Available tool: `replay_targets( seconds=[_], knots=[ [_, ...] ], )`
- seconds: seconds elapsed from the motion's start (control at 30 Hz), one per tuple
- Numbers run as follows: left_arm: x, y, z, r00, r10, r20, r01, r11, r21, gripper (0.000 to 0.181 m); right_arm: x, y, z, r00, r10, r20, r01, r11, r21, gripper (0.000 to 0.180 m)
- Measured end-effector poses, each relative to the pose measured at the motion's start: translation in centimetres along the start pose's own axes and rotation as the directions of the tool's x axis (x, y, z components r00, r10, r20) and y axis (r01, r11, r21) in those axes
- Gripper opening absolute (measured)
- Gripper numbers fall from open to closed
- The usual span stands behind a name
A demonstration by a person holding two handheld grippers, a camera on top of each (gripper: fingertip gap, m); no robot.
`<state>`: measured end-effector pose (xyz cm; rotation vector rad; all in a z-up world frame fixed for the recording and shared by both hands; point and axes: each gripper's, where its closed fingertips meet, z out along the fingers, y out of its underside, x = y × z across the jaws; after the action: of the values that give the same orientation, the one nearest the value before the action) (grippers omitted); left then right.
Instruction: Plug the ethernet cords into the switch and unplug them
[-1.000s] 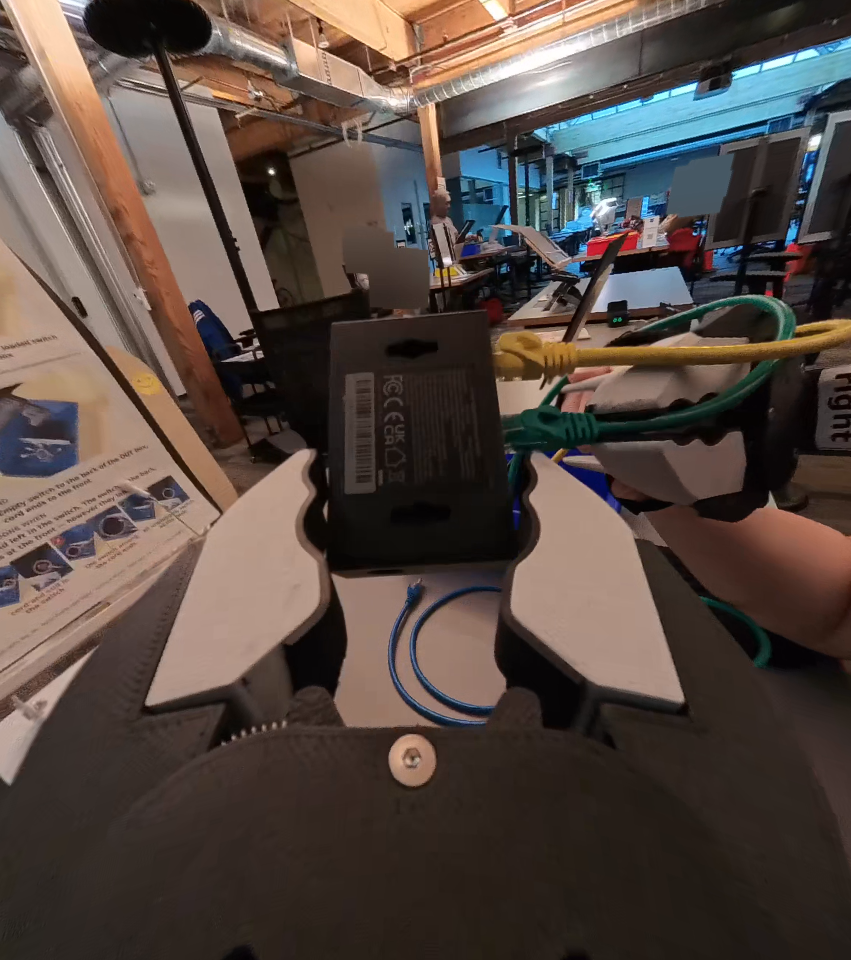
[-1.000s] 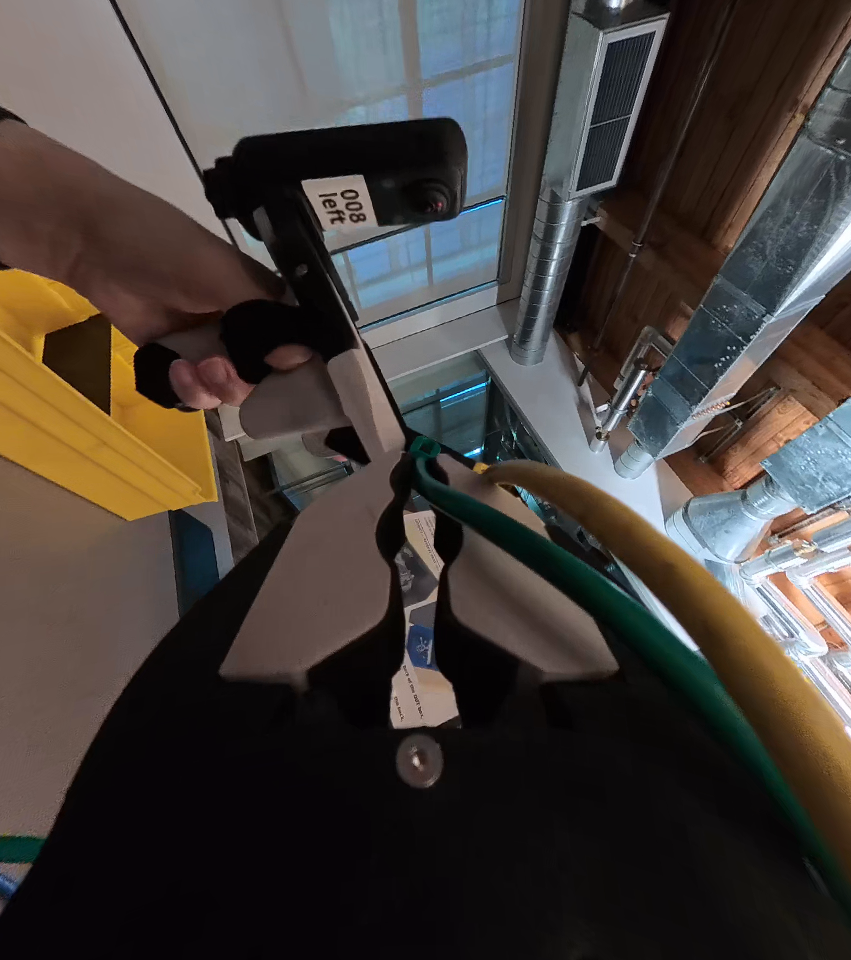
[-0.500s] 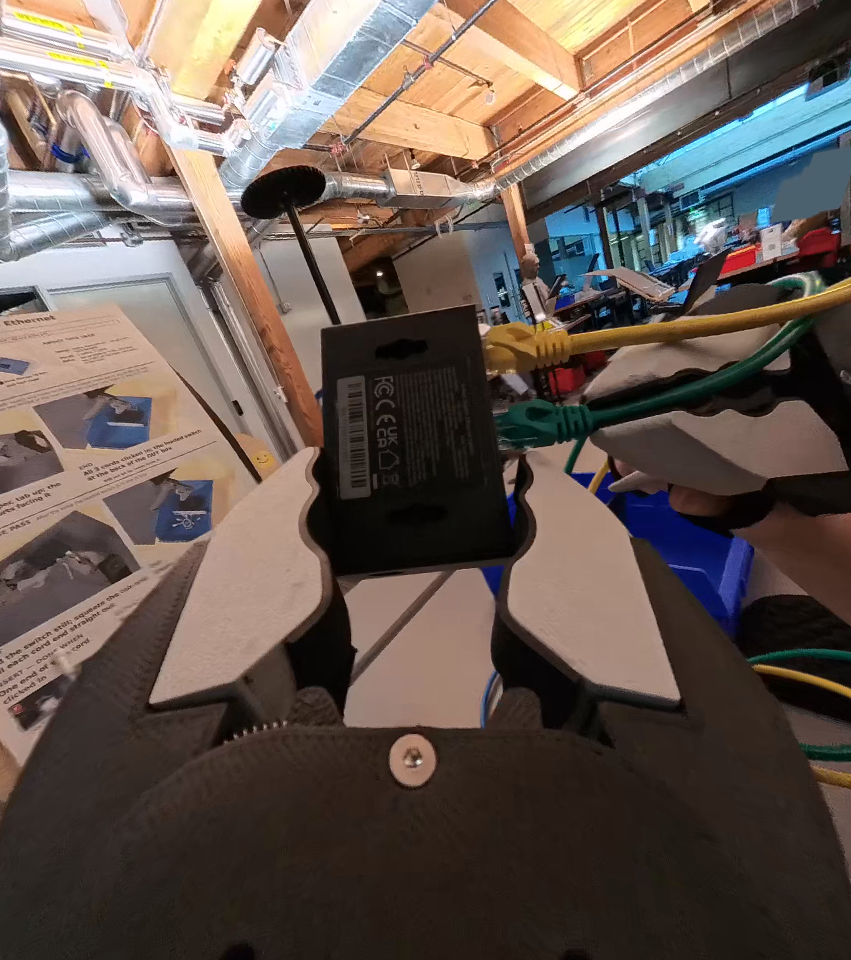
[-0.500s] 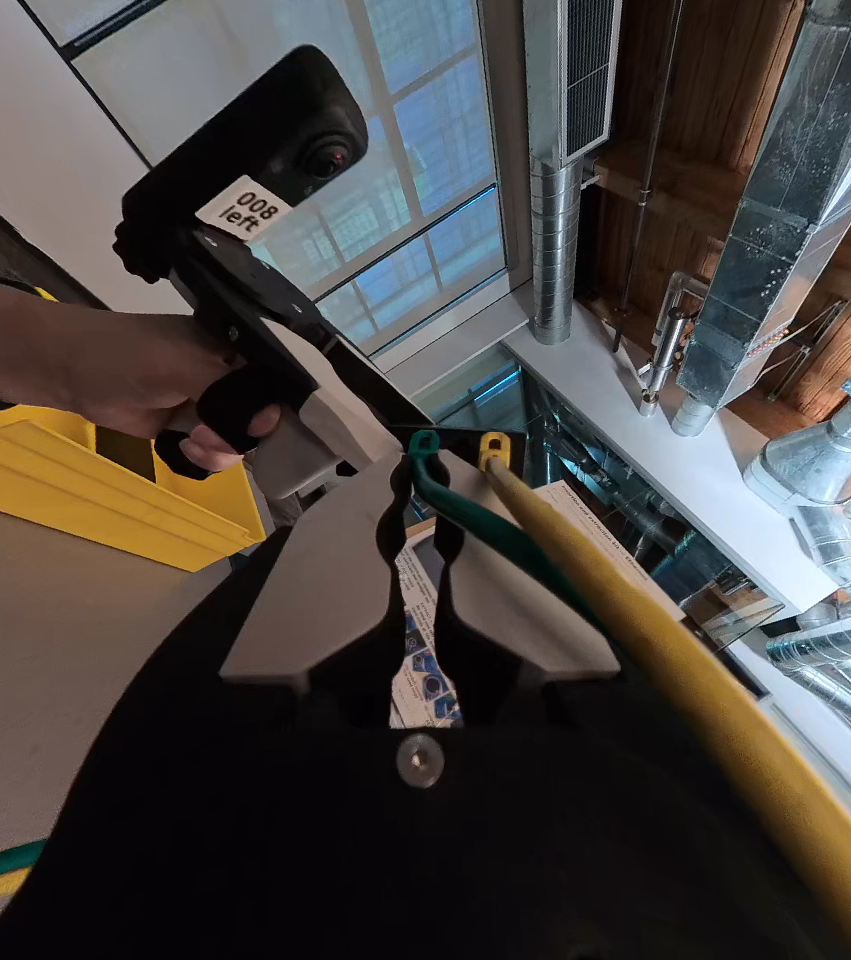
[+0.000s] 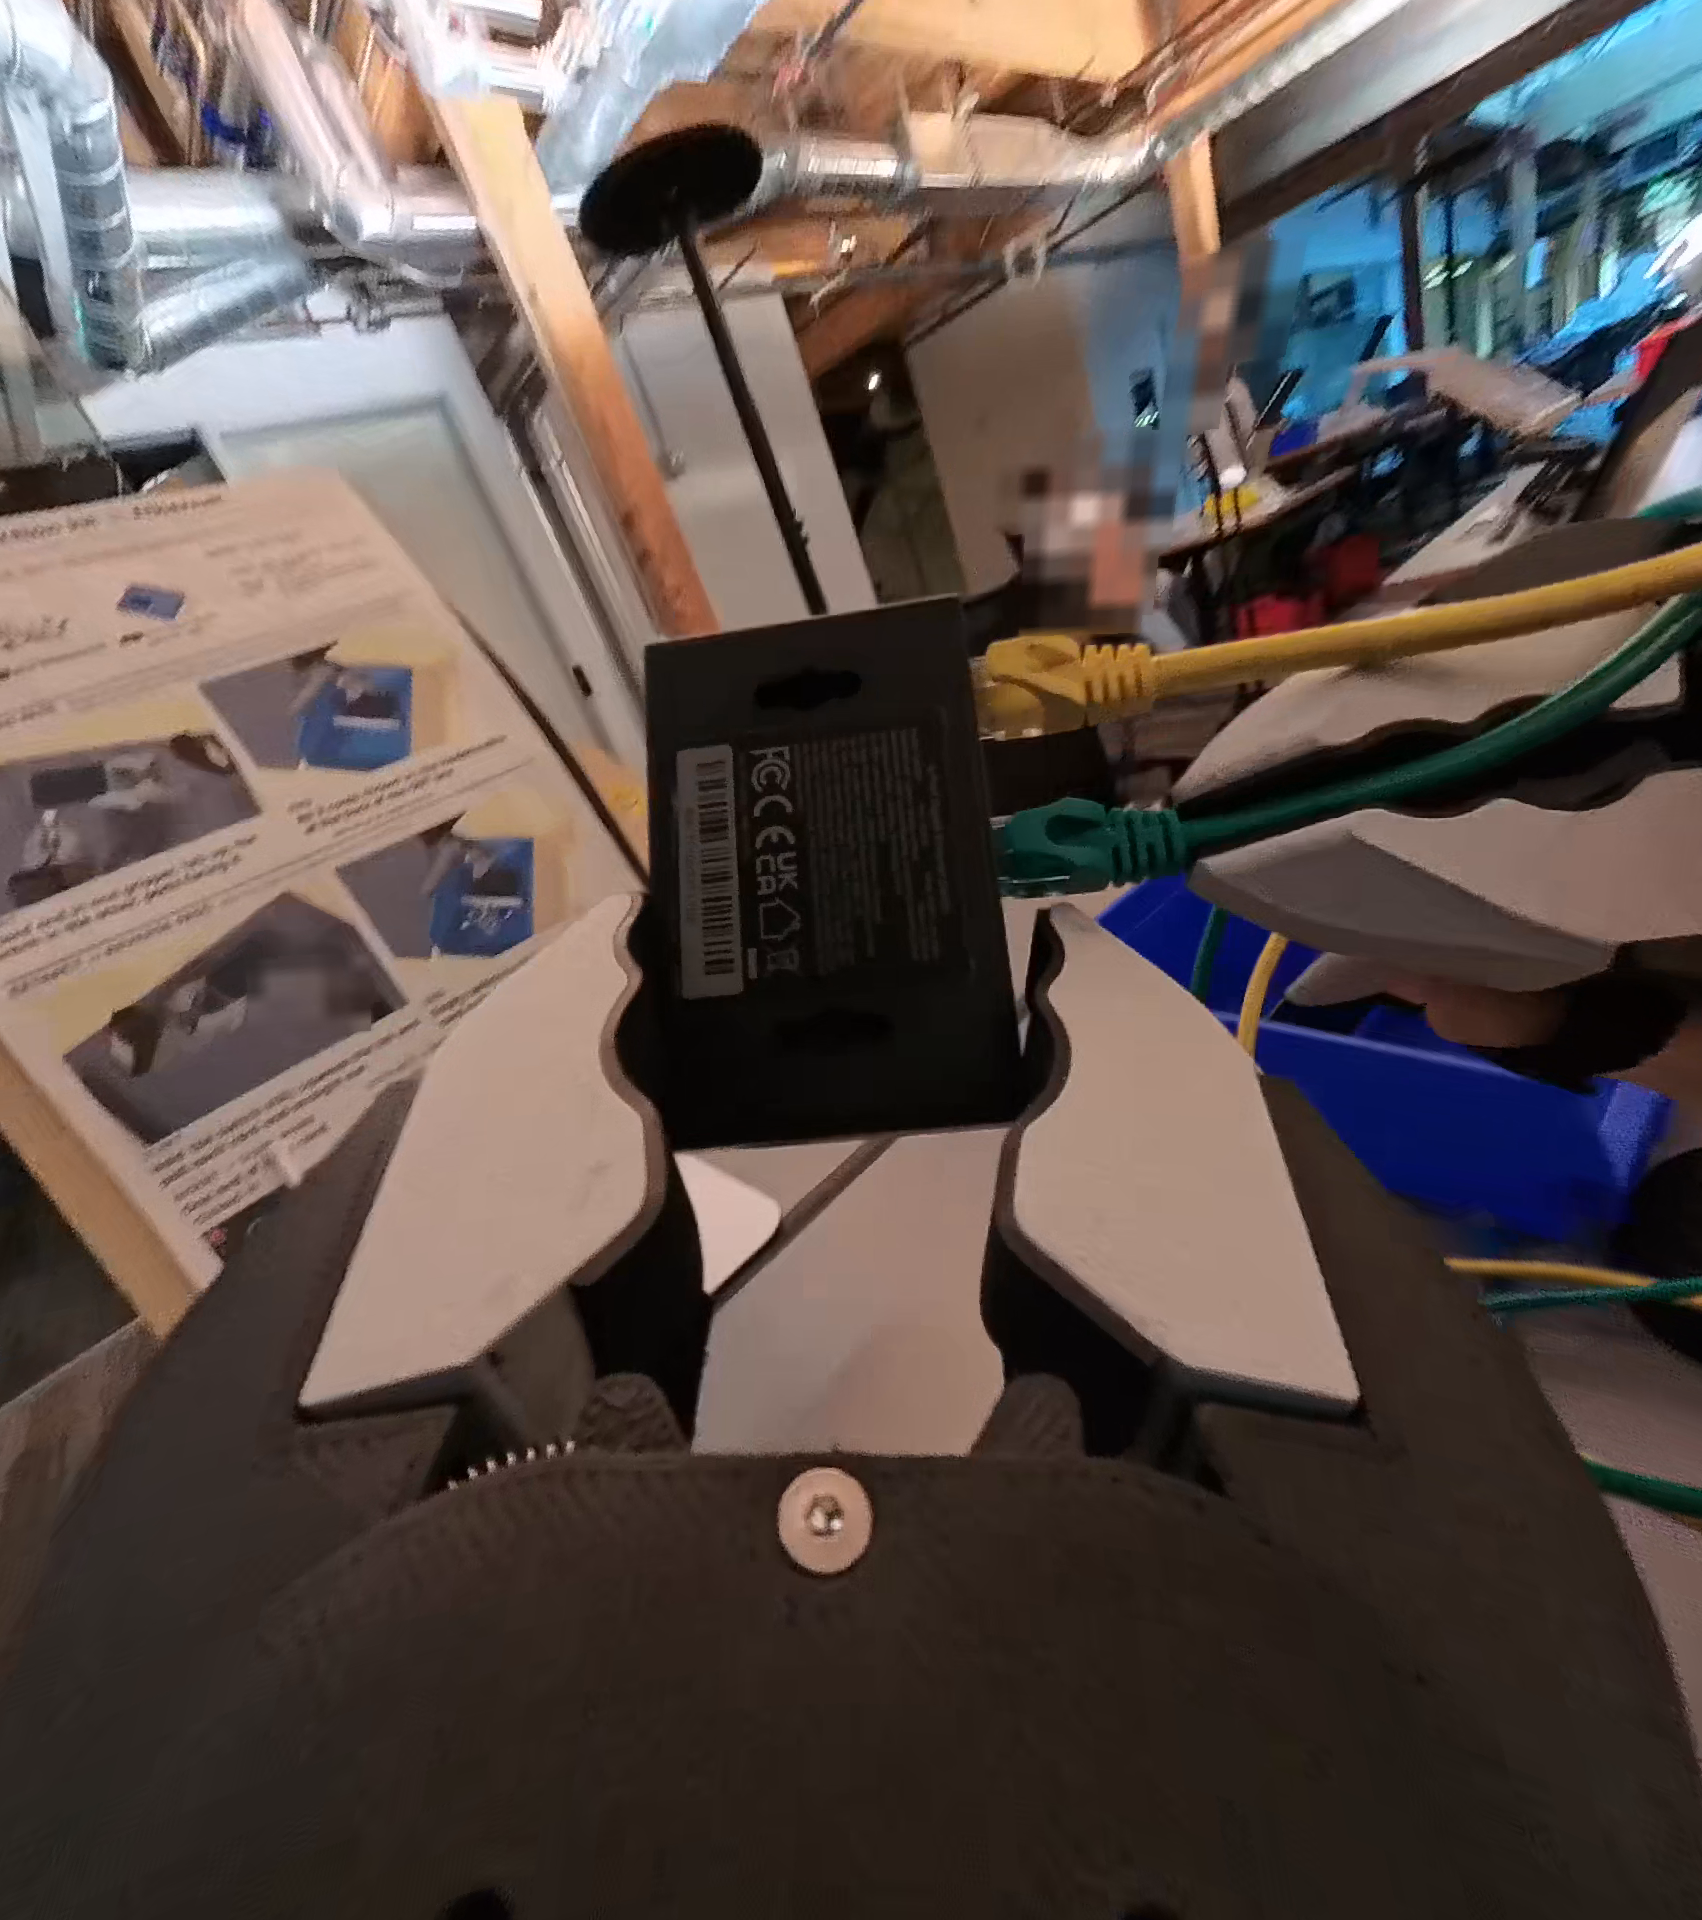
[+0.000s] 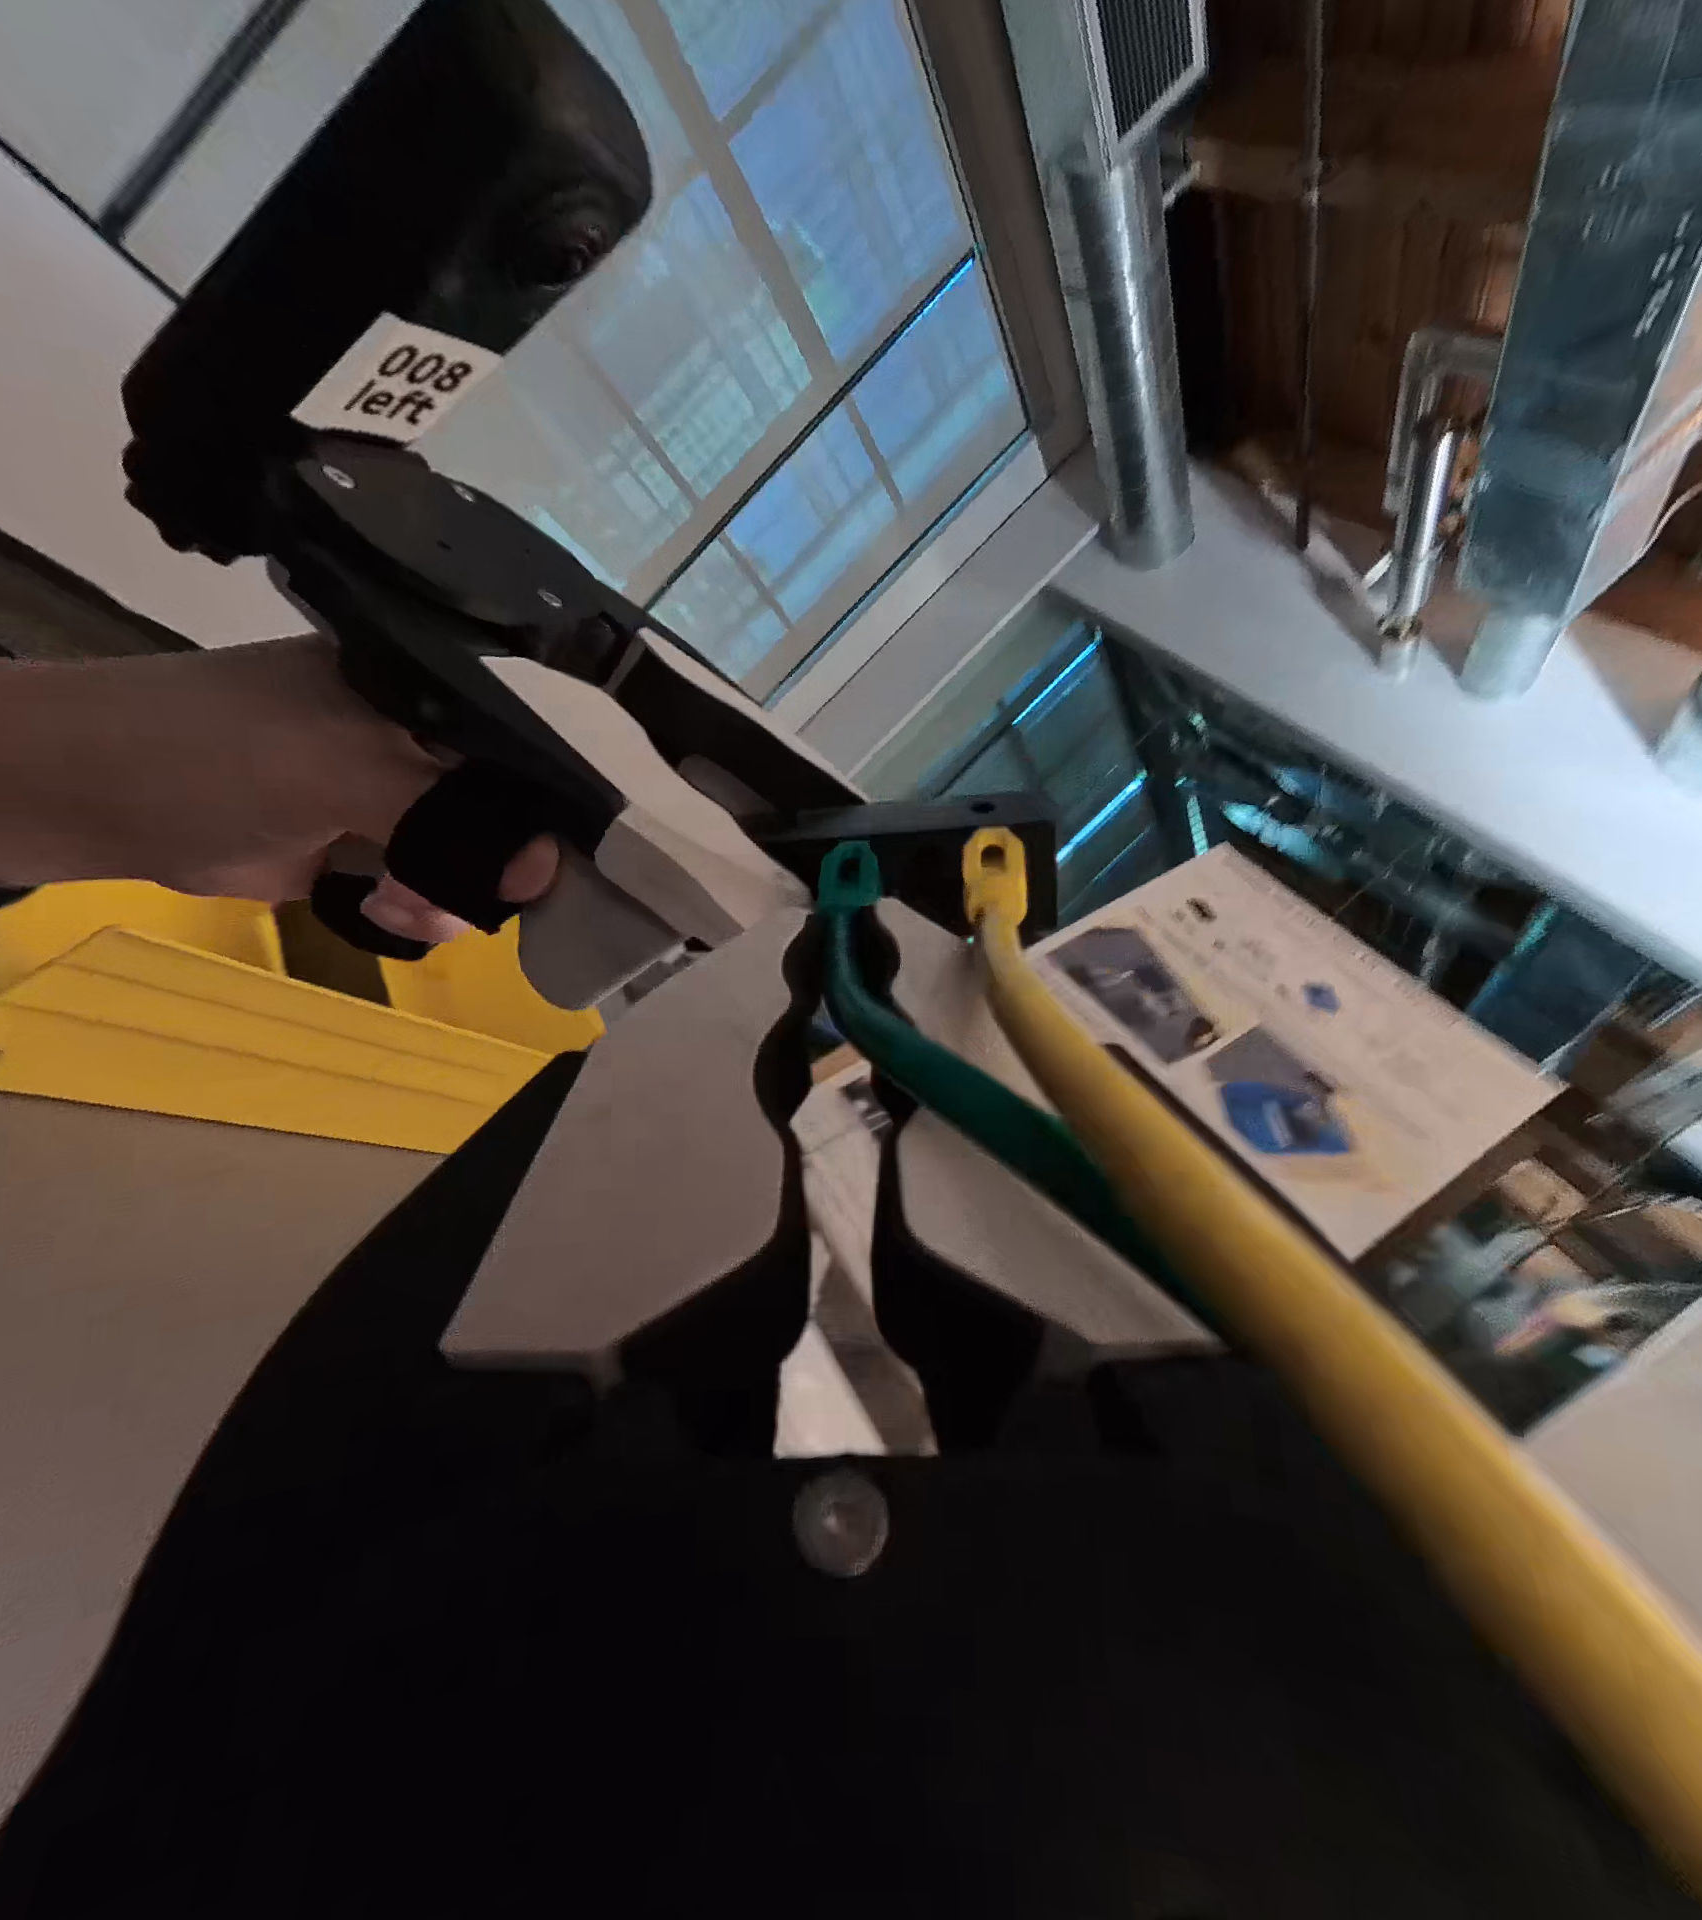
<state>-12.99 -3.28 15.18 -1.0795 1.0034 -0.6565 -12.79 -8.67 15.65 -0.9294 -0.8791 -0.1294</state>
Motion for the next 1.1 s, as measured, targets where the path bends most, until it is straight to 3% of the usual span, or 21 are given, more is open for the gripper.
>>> replay_targets(
  seconds=[0.13,0.23,0.3,0.43,0.5,0.57,0.67,0.73,0.8,0.9,0.97,1.1],
  knots=[
    [-4.6,0.4,-2.2,0.997,0.008,0.073,-0.003,0.997,-0.074,0.066,-1.5,1.9,1.1,0.952,0.276,0.133,-0.262,0.958,-0.116,0.022],
    [-8.8,0.0,-5.7,0.991,-0.044,0.129,0.054,0.995,-0.081,0.067,-4.7,0.2,0.1,0.791,0.489,0.366,-0.423,0.871,-0.250,0.018],
    [-10.8,0.1,-7.6,0.986,-0.043,0.160,0.058,0.994,-0.094,0.067,-5.1,-1.5,-1.5,0.728,0.516,0.451,-0.432,0.856,-0.284,0.017],
    [-10.2,2.3,-8.8,0.998,0.015,0.058,-0.001,0.973,-0.233,0.067,0.6,-2.3,-4.3,0.849,0.422,0.317,-0.385,0.906,-0.174,0.006],
    [-9.3,3.7,-8.2,1.000,0.012,0.000,-0.011,0.956,-0.292,0.067,3.8,1.0,-5.1,0.860,0.478,0.179,-0.434,0.869,-0.236,0.006],
    [-8.3,5.8,-7.0,0.999,0.000,-0.052,-0.019,0.930,-0.367,0.067,6.3,7.5,-5.3,0.830,0.556,-0.038,-0.529,0.765,-0.367,0.009],
    [-6.4,8.2,-5.0,0.992,-0.007,-0.127,-0.050,0.896,-0.442,0.066,4.2,19.5,-6.0,0.740,0.603,-0.297,-0.622,0.448,-0.642,0.017],
    [-4.6,9.4,-4.1,0.976,-0.018,-0.219,-0.087,0.884,-0.459,0.066,0.2,26.0,-6.9,0.744,0.574,-0.343,-0.558,0.250,-0.792,0.019],
    [-3.5,10.6,-3.8,0.958,-0.037,-0.283,-0.111,0.865,-0.489,0.067,-3.7,30.3,-8.1,0.791,0.547,-0.274,-0.401,0.126,-0.907,0.021],
    [-2.7,11.9,-4.2,0.939,-0.041,-0.343,-0.155,0.837,-0.525,0.066,-5.8,34.4,-8.8,0.892,0.422,-0.161,-0.226,0.109,-0.968,0.030],
    [-2.5,12.5,-4.5,0.930,-0.052,-0.365,-0.167,0.824,-0.542,0.066,-7.2,35.3,-9.3,0.908,0.415,-0.056,-0.106,0.100,-0.989,0.035],
    [-1.6,13.7,-4.8,0.908,-0.097,-0.408,-0.175,0.798,-0.577,0.066,-7.6,36.4,-8.3,0.908,0.419,-0.017,-0.096,0.167,-0.981,0.026]
  ],
)
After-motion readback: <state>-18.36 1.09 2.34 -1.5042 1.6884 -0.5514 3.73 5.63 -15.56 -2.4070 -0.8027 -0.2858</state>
